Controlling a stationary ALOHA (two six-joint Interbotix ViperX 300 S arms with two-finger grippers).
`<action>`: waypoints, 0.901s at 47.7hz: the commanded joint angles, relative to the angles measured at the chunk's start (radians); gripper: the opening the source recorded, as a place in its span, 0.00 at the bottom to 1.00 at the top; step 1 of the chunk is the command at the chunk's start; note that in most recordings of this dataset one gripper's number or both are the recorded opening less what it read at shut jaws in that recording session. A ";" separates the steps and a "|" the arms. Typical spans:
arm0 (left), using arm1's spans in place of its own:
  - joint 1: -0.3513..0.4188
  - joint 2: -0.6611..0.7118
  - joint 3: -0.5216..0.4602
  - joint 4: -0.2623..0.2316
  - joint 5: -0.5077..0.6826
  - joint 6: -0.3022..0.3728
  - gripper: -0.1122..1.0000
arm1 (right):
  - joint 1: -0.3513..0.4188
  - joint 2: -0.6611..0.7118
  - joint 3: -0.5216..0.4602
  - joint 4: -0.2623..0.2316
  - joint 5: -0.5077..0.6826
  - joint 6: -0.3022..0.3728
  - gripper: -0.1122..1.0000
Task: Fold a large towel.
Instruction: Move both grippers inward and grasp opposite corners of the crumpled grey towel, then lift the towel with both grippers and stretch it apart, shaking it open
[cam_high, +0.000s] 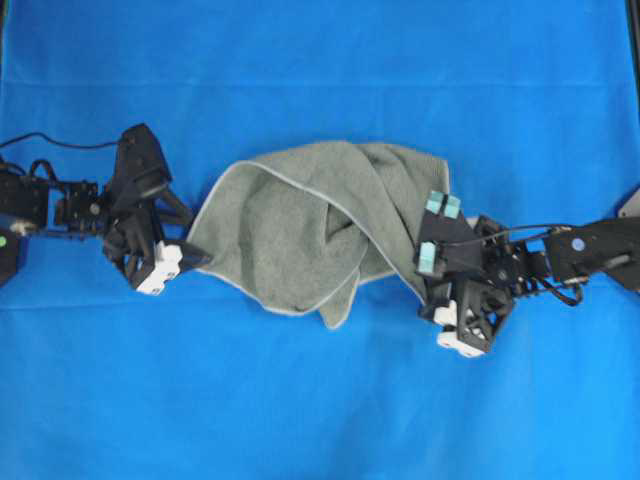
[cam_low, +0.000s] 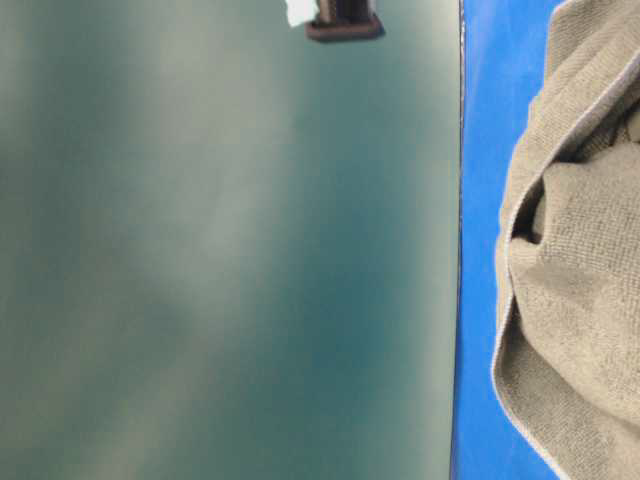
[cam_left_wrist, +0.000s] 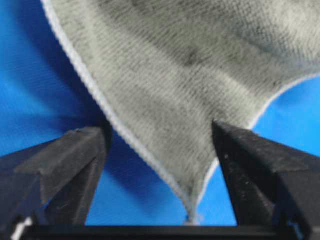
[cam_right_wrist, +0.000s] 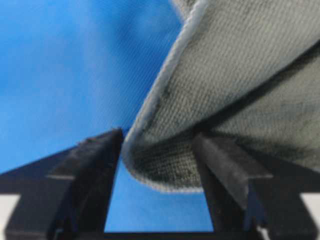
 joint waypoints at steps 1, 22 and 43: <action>0.025 0.025 -0.015 0.000 0.034 -0.002 0.80 | -0.009 0.009 -0.018 -0.003 -0.003 0.002 0.65; 0.035 -0.021 -0.103 0.011 0.334 0.023 0.11 | -0.011 -0.103 -0.017 -0.006 0.081 -0.003 0.11; 0.129 -0.494 -0.311 0.021 0.819 0.244 0.11 | -0.011 -0.535 -0.097 -0.175 0.374 -0.002 0.11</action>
